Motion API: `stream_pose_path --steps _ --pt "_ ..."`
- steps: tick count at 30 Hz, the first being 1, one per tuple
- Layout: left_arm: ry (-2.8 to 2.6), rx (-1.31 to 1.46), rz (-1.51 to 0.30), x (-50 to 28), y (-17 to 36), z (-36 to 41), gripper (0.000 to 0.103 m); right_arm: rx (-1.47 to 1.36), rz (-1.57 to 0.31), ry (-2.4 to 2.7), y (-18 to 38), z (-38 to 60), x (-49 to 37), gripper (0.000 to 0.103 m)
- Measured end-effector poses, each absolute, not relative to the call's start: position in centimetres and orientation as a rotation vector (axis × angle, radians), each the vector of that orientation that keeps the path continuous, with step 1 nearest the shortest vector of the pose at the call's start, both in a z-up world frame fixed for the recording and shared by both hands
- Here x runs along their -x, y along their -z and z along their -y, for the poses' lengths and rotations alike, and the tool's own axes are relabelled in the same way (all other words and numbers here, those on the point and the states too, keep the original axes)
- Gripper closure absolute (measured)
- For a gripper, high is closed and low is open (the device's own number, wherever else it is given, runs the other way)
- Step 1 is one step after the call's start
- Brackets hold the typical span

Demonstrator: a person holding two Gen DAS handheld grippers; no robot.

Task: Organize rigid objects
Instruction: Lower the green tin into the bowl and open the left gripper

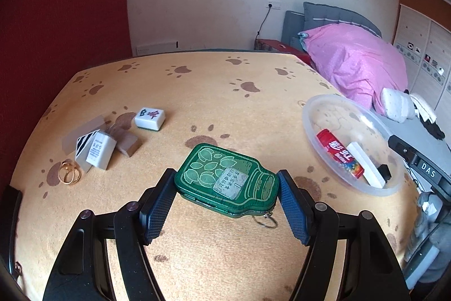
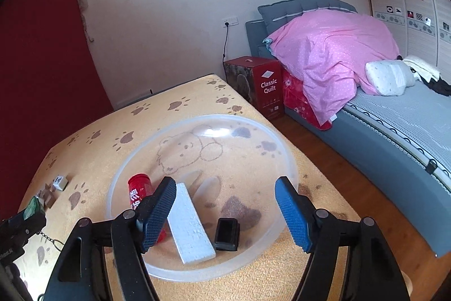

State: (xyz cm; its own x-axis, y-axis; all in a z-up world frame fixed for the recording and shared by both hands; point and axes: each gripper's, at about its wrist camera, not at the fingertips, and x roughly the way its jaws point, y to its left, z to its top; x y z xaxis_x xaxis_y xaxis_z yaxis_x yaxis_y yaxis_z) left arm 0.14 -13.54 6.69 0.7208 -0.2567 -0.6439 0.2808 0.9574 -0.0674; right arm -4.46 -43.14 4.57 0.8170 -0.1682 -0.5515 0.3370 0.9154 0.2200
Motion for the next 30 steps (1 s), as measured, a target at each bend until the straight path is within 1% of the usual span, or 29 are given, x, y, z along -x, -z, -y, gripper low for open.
stream_pose_path --steps 20,25,30 --pt "0.573 -0.159 -0.729 -0.1 -6.7 26.5 0.031 -0.374 -0.536 0.346 -3.4 46.0 5.5 0.027" --pt "0.638 -0.160 -0.731 0.0 -5.9 28.5 0.031 -0.384 -0.543 0.344 -3.2 46.2 5.6 0.027" --pt "0.649 -0.176 -0.732 -0.3 -4.7 28.9 0.028 -0.385 -0.544 0.340 -3.1 46.2 5.6 0.027"
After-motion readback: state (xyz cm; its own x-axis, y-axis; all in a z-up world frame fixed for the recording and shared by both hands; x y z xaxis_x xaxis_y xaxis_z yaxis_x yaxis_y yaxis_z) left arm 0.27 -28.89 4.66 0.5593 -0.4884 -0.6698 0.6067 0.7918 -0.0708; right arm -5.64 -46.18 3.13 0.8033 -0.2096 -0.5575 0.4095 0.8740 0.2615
